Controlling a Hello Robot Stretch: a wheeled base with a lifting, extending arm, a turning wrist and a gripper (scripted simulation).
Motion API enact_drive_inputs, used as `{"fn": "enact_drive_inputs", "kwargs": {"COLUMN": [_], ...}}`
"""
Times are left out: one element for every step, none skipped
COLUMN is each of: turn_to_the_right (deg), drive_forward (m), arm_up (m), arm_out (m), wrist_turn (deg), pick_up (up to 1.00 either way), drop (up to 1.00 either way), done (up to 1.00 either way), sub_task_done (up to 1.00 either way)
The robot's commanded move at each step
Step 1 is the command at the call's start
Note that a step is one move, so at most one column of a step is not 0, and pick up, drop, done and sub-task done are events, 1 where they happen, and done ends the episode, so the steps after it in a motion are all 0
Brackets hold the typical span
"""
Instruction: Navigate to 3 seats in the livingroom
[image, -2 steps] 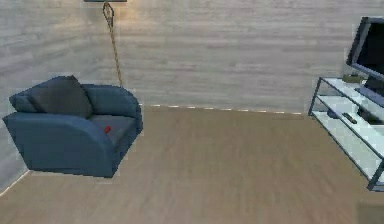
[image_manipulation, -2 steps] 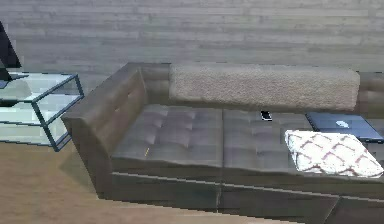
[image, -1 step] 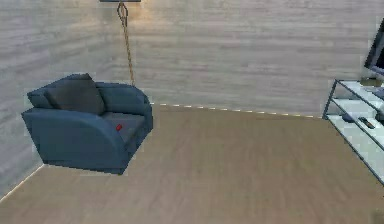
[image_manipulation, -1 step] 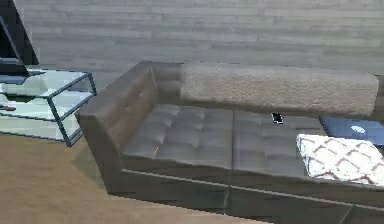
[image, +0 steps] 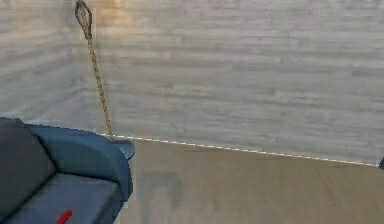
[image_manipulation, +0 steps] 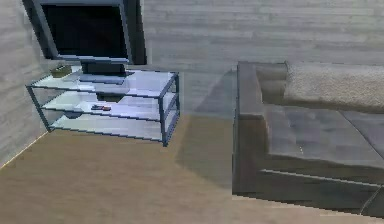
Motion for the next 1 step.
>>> {"fn": "enact_drive_inputs", "kwargs": {"turn_to_the_right": [-18.0], "drive_forward": [0.0], "arm_up": [0.0], "arm_out": [0.0], "wrist_turn": [0.0], "pick_up": [0.0], "drop": [0.0], "done": [0.0], "sub_task_done": [0.0]}}
